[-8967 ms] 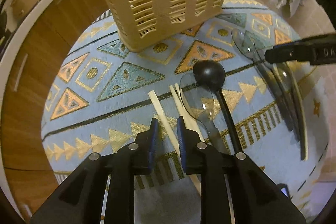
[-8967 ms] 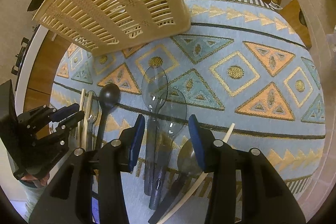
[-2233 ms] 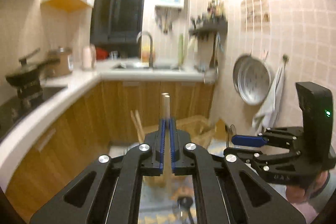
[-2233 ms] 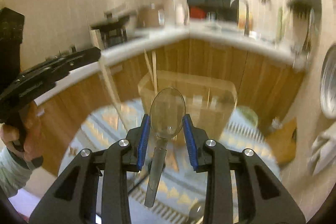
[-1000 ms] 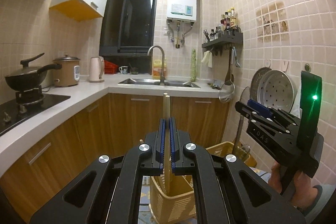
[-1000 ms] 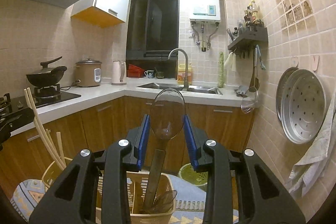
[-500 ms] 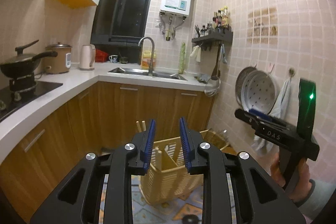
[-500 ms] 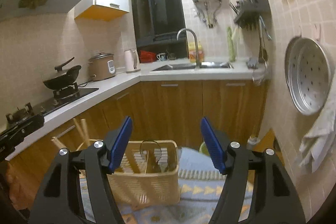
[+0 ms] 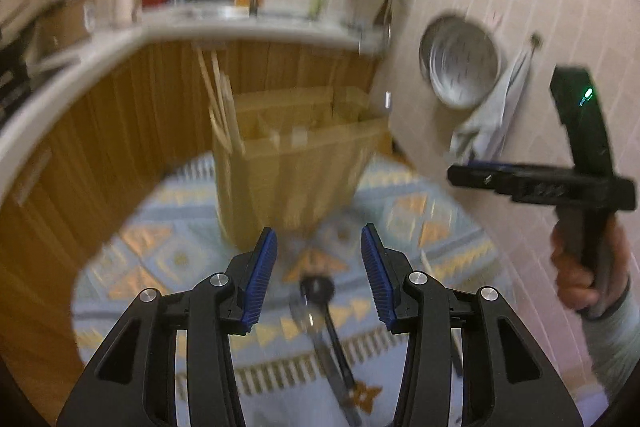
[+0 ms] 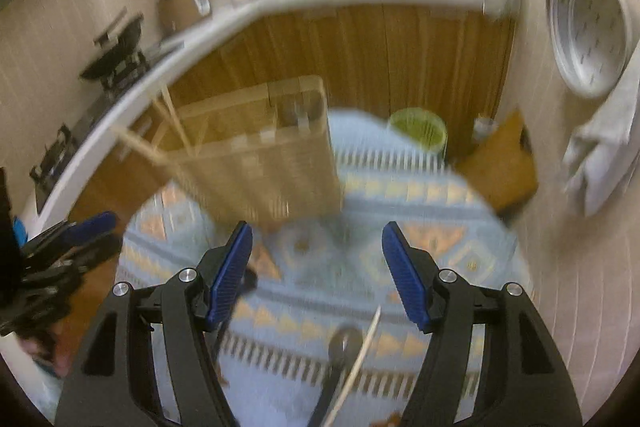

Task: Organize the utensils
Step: 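Move both open tools back down to the utensils on the rug, then grasp a clear spoon with the left tool while the right tool grasps the dark grey spoon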

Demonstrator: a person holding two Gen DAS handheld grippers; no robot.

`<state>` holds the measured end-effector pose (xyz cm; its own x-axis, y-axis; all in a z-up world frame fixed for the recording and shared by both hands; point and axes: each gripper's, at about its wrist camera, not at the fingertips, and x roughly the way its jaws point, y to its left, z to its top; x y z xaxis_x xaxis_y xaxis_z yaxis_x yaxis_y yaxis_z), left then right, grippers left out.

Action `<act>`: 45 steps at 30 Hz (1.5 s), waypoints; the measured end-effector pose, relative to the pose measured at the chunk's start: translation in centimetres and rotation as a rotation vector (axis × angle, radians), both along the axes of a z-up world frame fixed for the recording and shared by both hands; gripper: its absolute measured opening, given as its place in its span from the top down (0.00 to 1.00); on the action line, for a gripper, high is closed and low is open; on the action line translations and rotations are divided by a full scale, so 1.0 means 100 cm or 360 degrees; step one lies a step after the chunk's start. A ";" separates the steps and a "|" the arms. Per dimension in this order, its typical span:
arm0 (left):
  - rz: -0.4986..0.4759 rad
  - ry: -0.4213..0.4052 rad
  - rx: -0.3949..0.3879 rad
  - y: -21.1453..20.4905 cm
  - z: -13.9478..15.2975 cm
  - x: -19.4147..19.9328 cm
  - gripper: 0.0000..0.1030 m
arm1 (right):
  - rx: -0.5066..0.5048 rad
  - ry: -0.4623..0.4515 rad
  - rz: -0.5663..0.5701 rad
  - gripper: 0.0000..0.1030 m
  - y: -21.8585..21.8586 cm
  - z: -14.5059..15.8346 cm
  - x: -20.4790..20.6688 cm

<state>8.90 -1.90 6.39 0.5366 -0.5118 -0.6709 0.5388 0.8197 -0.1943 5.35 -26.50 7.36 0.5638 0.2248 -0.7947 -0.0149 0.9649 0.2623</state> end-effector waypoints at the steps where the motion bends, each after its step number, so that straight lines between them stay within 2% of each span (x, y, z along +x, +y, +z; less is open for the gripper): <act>1: -0.0024 0.0073 0.0017 -0.002 -0.013 0.003 0.59 | 0.0008 0.0058 0.0018 0.38 0.000 -0.009 -0.001; 5: -0.0065 0.0184 0.0136 -0.006 -0.049 0.005 0.59 | 0.0020 0.0238 0.0045 0.39 0.000 -0.044 -0.006; 8: -0.0128 0.0210 0.0269 -0.009 -0.071 0.000 0.59 | 0.0080 0.0367 0.0071 0.47 0.003 -0.069 -0.011; 9: -0.0134 0.0223 0.0290 -0.012 -0.075 0.000 0.59 | 0.0102 0.0398 0.0087 0.52 0.004 -0.076 -0.013; 12: -0.0140 0.0272 0.0323 -0.015 -0.087 0.003 0.59 | 0.0134 0.0493 0.0118 0.57 0.011 -0.094 -0.019; 17: -0.0190 0.0359 0.0374 -0.020 -0.105 0.007 0.59 | 0.0117 0.0561 0.0151 0.58 0.022 -0.108 -0.033; 21: -0.0182 0.0359 0.0432 -0.026 -0.114 0.012 0.59 | 0.0104 0.0586 0.0167 0.58 0.026 -0.114 -0.042; 23: -0.0186 0.0375 0.0458 -0.031 -0.118 0.015 0.59 | 0.0115 0.0595 0.0163 0.63 0.026 -0.116 -0.044; 26: -0.0172 0.0349 0.0508 -0.037 -0.121 0.016 0.62 | 0.0139 0.0597 0.0136 0.64 0.022 -0.117 -0.044; 27: -0.0158 0.0338 0.0524 -0.037 -0.121 0.016 0.68 | 0.0147 0.0597 0.0125 0.64 0.020 -0.116 -0.045; 28: -0.0153 0.0340 0.0518 -0.037 -0.121 0.017 0.74 | 0.0160 0.0600 0.0117 0.64 0.017 -0.116 -0.045; 31: -0.0133 0.0361 0.0484 -0.031 -0.121 0.017 0.81 | 0.0169 0.0623 0.0113 0.64 0.017 -0.118 -0.042; 34: -0.0091 0.0363 0.0464 -0.023 -0.120 0.019 0.90 | 0.0125 0.0640 0.0139 0.69 0.024 -0.122 -0.039; 40: 0.0031 0.0360 0.0420 -0.003 -0.119 0.027 0.92 | -0.0003 0.0620 0.0198 0.87 0.041 -0.126 -0.041; 41: 0.0053 0.0364 0.0409 0.000 -0.119 0.028 0.92 | 0.0014 0.0605 0.0217 0.91 0.043 -0.125 -0.040; 45: 0.0150 0.0378 0.0380 0.010 -0.119 0.033 0.91 | 0.0039 0.0563 0.0225 0.93 0.050 -0.123 -0.035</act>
<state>12.17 -0.86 -5.51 0.3887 -0.2809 -0.8775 0.4211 0.9013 -0.1019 1.82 -21.50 -4.96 0.2177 0.3020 -0.9281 -0.0518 0.9531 0.2980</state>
